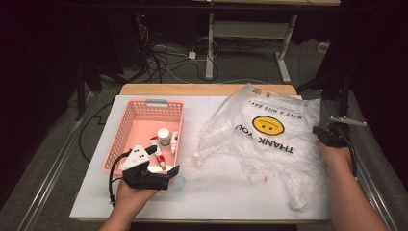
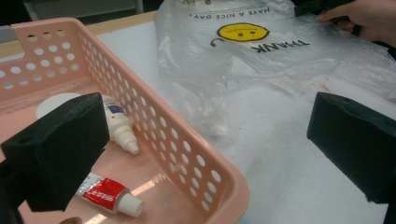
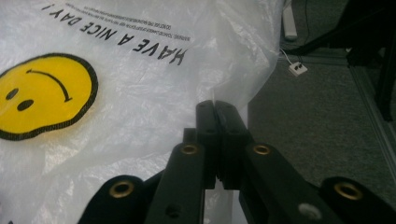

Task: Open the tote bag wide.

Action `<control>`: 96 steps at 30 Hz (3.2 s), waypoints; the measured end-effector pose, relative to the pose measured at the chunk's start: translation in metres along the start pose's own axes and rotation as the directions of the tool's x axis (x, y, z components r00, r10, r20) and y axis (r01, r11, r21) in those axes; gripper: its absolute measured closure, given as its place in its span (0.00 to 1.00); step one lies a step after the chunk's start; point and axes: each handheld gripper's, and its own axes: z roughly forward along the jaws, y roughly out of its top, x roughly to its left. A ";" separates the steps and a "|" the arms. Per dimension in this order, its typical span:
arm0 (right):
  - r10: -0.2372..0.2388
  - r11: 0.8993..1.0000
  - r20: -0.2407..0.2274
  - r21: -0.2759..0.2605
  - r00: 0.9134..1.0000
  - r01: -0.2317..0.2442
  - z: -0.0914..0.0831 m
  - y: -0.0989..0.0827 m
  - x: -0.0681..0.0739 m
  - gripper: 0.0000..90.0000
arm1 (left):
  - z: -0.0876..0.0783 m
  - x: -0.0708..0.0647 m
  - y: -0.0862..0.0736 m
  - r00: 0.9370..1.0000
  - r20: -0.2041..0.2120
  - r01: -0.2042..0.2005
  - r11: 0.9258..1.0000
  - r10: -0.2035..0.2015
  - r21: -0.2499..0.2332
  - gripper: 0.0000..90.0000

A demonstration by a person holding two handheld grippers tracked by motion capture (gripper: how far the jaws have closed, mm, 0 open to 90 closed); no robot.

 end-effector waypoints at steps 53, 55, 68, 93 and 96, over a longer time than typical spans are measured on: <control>-0.198 0.977 -0.147 0.049 0.969 0.208 -0.122 -0.112 0.037 1.00 | 0.003 0.002 -0.006 0.999 -0.044 -0.005 0.999 0.007 0.040 0.00; -0.197 0.978 -0.164 0.033 0.967 0.205 -0.133 -0.118 0.041 1.00 | 0.002 0.004 -0.007 0.999 -0.042 0.010 0.999 -0.008 0.041 0.00; -0.265 0.962 -0.223 0.000 0.938 0.271 -0.161 -0.136 0.064 1.00 | 0.001 0.006 -0.007 0.999 -0.048 0.023 1.000 -0.022 0.017 0.00; -0.360 0.924 -0.386 -0.020 0.849 0.382 -0.158 -0.136 0.120 1.00 | -0.001 0.010 -0.010 0.999 -0.048 0.021 0.999 -0.020 0.026 0.00; -0.378 0.915 -0.404 -0.023 0.833 0.403 -0.160 -0.139 0.128 1.00 | -0.001 0.011 -0.010 0.998 -0.048 0.034 0.999 -0.032 0.032 0.00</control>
